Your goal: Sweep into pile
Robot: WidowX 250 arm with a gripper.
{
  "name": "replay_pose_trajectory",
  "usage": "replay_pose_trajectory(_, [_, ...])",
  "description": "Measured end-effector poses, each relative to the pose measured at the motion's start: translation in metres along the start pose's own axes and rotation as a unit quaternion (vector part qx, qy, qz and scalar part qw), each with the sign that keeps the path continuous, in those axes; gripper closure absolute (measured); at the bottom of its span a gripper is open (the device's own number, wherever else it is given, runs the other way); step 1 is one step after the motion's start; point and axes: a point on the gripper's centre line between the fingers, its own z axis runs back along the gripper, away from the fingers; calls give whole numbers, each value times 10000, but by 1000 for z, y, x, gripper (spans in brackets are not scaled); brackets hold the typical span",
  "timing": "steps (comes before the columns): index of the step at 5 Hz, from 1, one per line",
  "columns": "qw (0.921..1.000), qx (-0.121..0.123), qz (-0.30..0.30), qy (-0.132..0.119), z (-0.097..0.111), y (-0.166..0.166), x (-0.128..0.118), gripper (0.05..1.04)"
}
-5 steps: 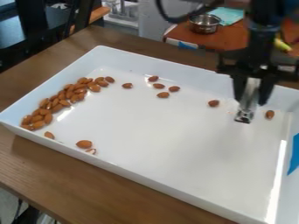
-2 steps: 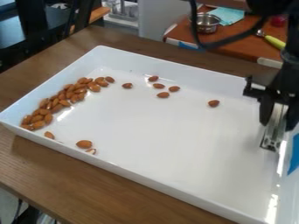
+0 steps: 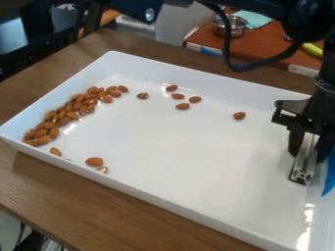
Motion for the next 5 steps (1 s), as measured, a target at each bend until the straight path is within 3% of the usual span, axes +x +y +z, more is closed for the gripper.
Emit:
replay_pose_trajectory(2, [9997,-154,158,119,-4,32,10,705])
replay_pose_trajectory(3, [9976,-354,230,544,-5,89,14,705])
replay_pose_trajectory(5, [9959,-581,312,617,-2,187,4,705])
